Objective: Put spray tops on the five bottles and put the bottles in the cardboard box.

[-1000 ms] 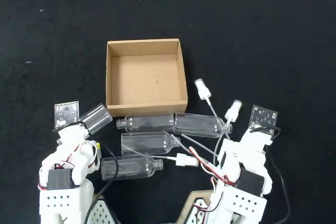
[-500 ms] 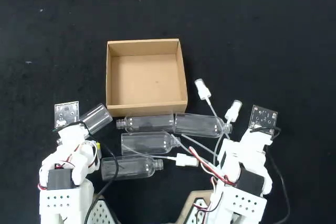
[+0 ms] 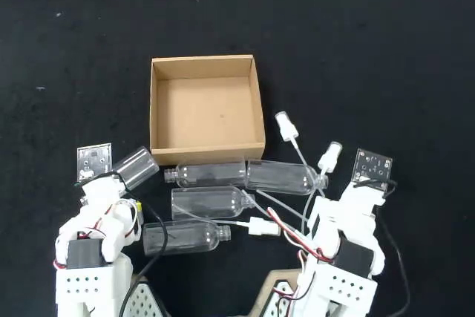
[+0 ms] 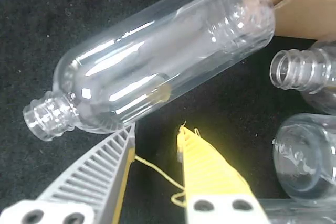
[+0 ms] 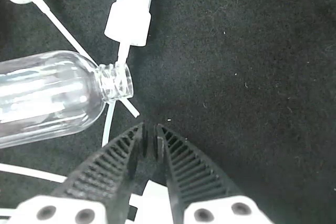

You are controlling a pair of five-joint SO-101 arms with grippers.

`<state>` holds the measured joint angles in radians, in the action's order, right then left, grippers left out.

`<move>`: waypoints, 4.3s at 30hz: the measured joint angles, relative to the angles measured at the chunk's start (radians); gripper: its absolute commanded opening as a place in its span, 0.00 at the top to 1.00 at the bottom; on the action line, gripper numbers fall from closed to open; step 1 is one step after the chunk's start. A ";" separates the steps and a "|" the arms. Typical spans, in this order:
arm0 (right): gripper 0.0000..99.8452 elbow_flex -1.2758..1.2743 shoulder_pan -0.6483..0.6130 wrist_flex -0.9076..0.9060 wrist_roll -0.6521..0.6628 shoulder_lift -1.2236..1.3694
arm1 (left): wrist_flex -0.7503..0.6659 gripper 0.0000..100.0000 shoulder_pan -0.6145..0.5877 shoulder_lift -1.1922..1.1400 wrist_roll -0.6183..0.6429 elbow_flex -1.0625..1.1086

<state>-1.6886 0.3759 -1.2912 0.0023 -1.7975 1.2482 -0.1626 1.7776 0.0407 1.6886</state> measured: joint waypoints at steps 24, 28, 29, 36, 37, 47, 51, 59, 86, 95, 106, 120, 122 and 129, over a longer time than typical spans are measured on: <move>0.99 0.000 0.000 0.000 0.000 0.000 | 0.000 0.97 0.000 0.000 0.000 0.000; 0.99 0.000 0.000 0.000 0.000 0.000 | 0.000 0.97 0.000 0.000 0.000 0.000; 0.99 0.000 0.000 0.000 0.000 0.000 | 0.000 0.97 0.000 0.000 0.000 0.000; 0.99 0.000 0.000 0.000 0.000 0.000 | 0.000 0.97 0.002 0.000 0.000 0.000; 0.99 0.000 0.000 0.000 0.000 0.000 | 0.000 0.97 0.002 0.000 0.000 0.000; 0.99 0.000 0.000 0.000 0.000 0.000 | 0.000 0.97 0.002 0.000 0.000 0.000; 0.99 0.000 0.000 0.000 0.000 0.000 | 0.000 0.97 0.002 0.000 0.000 0.000; 0.99 0.000 0.000 0.000 0.000 0.000 | 0.000 0.97 0.002 0.000 -0.006 0.000; 0.99 0.000 0.000 0.000 0.000 0.000 | -0.221 0.97 0.002 0.002 -0.011 0.000; 0.99 0.000 0.000 0.000 0.000 0.000 | -0.221 0.97 0.002 0.002 -0.011 0.000; 0.99 0.000 0.000 0.000 0.000 0.000 | -0.221 0.97 0.002 0.002 -0.011 0.000; 0.99 0.000 0.000 0.000 0.000 0.000 | -0.221 0.97 0.002 0.002 -0.011 0.000; 0.99 0.000 0.000 0.000 0.000 0.000 | -0.221 0.97 0.002 0.002 -0.011 0.000; 0.99 0.000 0.000 0.000 0.000 0.000 | -0.221 0.97 0.002 0.002 -0.011 0.000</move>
<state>-1.6886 0.3759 -1.2912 0.0023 -1.7975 1.0273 -0.1611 1.7791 0.0299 1.6886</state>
